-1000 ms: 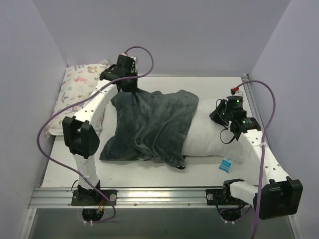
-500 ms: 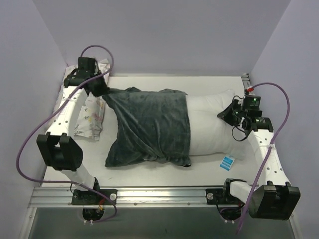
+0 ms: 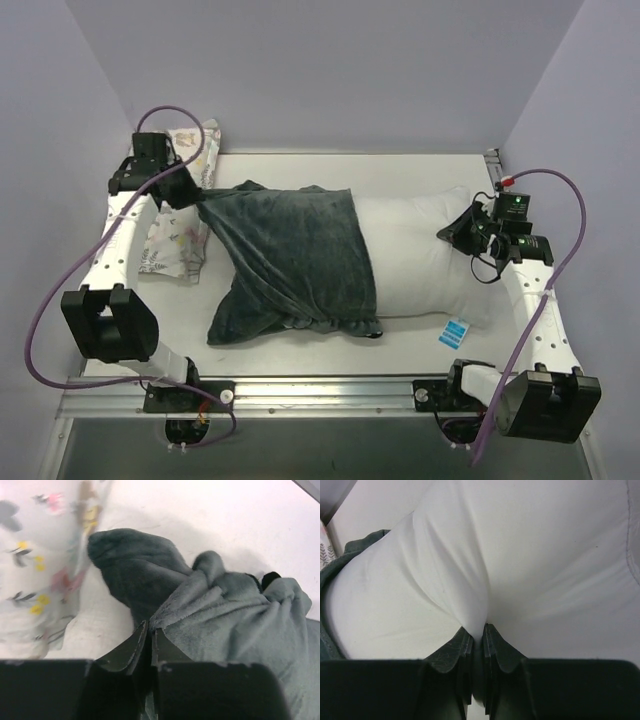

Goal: Remove the pillowcase from the pillow

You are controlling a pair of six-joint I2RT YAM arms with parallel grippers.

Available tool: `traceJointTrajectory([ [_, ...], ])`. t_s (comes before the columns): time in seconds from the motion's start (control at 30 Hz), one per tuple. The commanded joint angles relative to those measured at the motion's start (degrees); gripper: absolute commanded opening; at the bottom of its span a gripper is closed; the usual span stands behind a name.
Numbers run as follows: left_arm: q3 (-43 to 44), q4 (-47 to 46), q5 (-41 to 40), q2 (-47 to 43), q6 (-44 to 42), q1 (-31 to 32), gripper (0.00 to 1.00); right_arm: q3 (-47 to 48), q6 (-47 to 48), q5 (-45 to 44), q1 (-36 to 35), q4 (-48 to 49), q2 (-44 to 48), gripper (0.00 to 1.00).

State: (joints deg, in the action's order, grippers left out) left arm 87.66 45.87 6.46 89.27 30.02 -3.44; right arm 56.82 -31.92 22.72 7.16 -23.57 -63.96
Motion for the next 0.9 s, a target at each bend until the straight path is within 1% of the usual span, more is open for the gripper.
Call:
traceJointTrajectory([
  [0.0, 1.8, -9.5, -7.5, -0.4, -6.7, 8.9, 0.14, 3.9, 2.2, -11.8, -1.1, 0.5, -0.2, 0.00],
  [0.03, 1.9, -9.5, -7.6, -0.2, -7.0, 10.3, 0.20, 4.2, 2.9, -14.2, -3.1, 0.1, 0.1, 0.00],
  [0.07, 1.9, -9.5, -7.7, -0.4, -7.3, 11.3, 0.38, 4.3, 3.3, -15.2, -4.2, -0.2, 0.2, 0.02],
  [0.1, 1.9, -9.5, -8.3, -0.7, -7.3, 12.1, 0.51, 4.4, 3.6, -15.8, -5.0, -0.6, 0.2, 0.12],
  [0.13, 2.0, -9.5, -8.6, -1.0, -7.7, 14.1, 0.60, 4.4, 4.2, -16.1, -5.5, -0.7, 0.5, 0.20],
  [0.17, 2.4, -9.2, -9.5, -2.1, -8.7, 15.1, 0.73, 4.3, 4.6, -16.1, -6.8, -0.7, 0.7, 0.31],
  [0.2, 2.4, -9.1, -11.0, -2.8, -9.0, 16.3, 0.77, 4.2, 4.8, -16.5, -6.8, -0.8, 0.9, 0.51],
  [0.23, 2.2, -8.7, -11.9, -3.8, -9.4, 18.6, 0.79, 4.2, 5.5, -16.7, -9.0, -0.9, 1.6, 0.59],
  [0.27, 2.0, -8.5, -13.0, -5.9, -9.9, 20.3, 0.83, 4.3, 6.6, -18.1, -11.3, -1.0, 2.1, 0.66],
  [0.3, 0.9, -8.3, -15.8, -7.1, -10.1, 21.7, 0.85, 4.8, 7.3, -19.0, -12.7, -1.8, 2.6, 0.76],
  [0.33, 0.2, -7.5, -16.9, -8.3, -10.1, 23.2, 0.86, 5.1, 7.9, -20.1, -14.0, -2.3, 2.9, 0.80],
  [0.37, -0.8, -7.0, -17.7, -10.7, -9.0, 26.2, 0.86, 5.2, 9.1, -22.2, -15.4, -2.7, 3.2, 0.83],
  [0.4, -3.8, -6.5, -19.5, -12.0, -8.2, 27.8, 0.89, 5.5, 9.7, -22.5, -18.7, -3.9, 3.6, 0.87],
  [0.43, -5.3, -5.9, -20.4, -13.2, -7.3, 29.4, 0.97, 5.9, 10.2, -24.7, -20.3, -4.5, 3.9, 0.89],
  [0.47, -7.4, -5.7, -21.0, -14.6, -5.2, 32.3, 0.97, 5.9, 10.7, -25.4, -22.4, -5.1, 4.2, 0.90],
  [0.5, -9.4, -5.5, -22.4, -17.4, -4.1, 34.0, 0.98, 5.7, 11.6, -27.6, -26.0, -5.8, 4.5, 0.93],
  [0.53, -14.0, -5.6, -23.1, -19.0, -3.1, 35.5, 0.98, 5.3, 12.0, -28.4, -28.0, -6.0, 5.0, 0.94],
  [0.57, -16.2, -5.5, -23.2, -20.7, -0.8, 36.5, 0.97, 4.0, 12.4, -29.0, -29.5, -6.3, 5.3, 0.95],
  [0.6, -18.3, -5.7, -23.1, -23.8, 0.6, 39.1, 0.97, 3.3, 12.7, -29.2, -30.9, -6.8, 5.5, 0.96],
  [0.63, -22.9, -5.9, -23.1, -25.4, 1.8, 40.5, 0.97, 2.6, 12.7, -30.4, -33.7, -7.3, 6.0, 0.97],
  [0.7, -27.3, -6.3, -23.6, -29.3, 5.5, 45.2, 0.97, -0.3, 12.7, -31.9, -36.8, -7.9, 7.0, 0.98],
  [0.73, -29.3, -7.6, -23.6, -30.4, 6.6, 46.9, 0.98, -1.4, 11.9, -33.9, -39.2, -8.0, 7.8, 0.99],
  [0.77, -33.3, -8.7, -23.8, -32.0, 8.9, 48.3, 0.97, -2.9, 11.4, -34.8, -40.4, -8.2, 7.9, 0.99],
  [0.8, -35.4, -10.4, -23.3, -32.6, 9.8, 49.5, 0.97, -3.9, 11.1, -35.3, -41.1, -7.9, 7.5, 1.00],
  [0.83, -37.3, -14.5, -23.2, -33.2, 11.7, 51.7, 0.97, -4.6, 10.4, -35.5, -41.9, -7.7, 6.9, 1.00],
  [0.87, -41.0, -16.9, -22.6, -33.4, 12.4, 52.6, 0.98, -5.1, 10.1, -35.6, -42.1, -7.2, 6.2, 1.00],
])
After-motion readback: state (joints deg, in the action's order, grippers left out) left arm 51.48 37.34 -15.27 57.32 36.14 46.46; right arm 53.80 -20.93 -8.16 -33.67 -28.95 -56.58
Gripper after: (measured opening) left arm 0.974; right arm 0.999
